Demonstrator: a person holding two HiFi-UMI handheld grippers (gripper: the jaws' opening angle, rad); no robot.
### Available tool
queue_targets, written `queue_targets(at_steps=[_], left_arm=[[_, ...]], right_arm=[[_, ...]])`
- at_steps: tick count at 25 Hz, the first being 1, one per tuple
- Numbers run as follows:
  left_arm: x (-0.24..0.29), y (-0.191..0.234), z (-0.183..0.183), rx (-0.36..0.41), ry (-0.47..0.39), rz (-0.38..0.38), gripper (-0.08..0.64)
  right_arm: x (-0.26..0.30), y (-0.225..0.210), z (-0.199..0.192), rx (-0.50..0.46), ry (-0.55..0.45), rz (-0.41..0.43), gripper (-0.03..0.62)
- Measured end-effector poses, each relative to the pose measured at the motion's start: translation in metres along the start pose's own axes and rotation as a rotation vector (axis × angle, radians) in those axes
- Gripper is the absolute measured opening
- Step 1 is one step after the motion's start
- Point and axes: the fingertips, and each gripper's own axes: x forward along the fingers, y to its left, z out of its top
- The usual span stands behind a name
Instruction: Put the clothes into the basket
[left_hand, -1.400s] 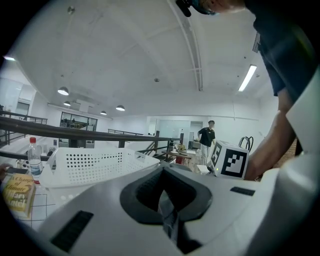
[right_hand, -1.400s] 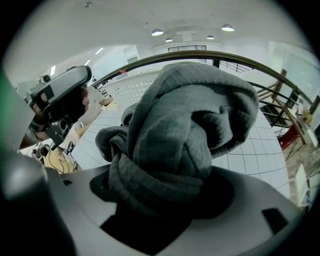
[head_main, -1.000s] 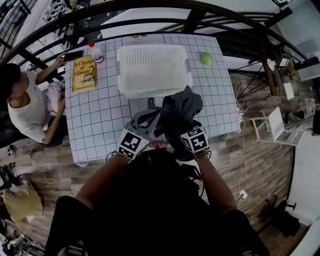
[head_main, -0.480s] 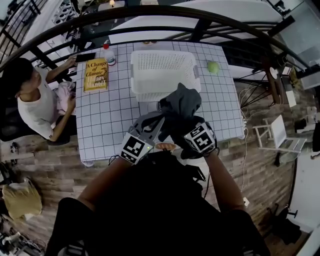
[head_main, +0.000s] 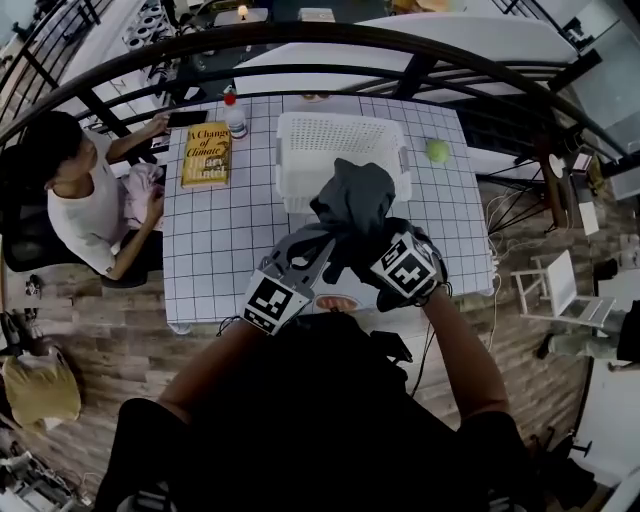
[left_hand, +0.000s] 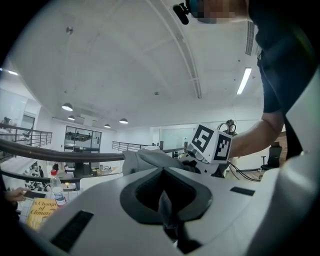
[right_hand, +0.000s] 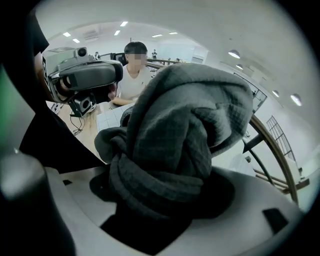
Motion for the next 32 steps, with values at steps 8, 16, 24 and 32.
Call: queue_targets(at_steps=[8, 16, 24, 32], left_arm=[[0.019, 0.013, 0.024, 0.009, -0.031, 0.036, 0.003], [0.045, 0.030, 0.048, 0.012, -0.071, 0.067, 0.003], [0.066, 0.053, 0.069, 0.030, -0.109, 0.121, 0.003], [0.083, 0.085, 0.081, 0.040, -0.121, 0.180, 0.003]], right_arm=[[-0.015, -0.038, 0.034, -0.127, -0.010, -0.008, 0.377], [-0.030, -0.085, 0.066, -0.236, -0.021, -0.040, 0.377], [-0.039, -0.129, 0.094, -0.313, -0.045, -0.074, 0.377], [-0.029, -0.159, 0.120, -0.397, -0.063, -0.079, 0.377]])
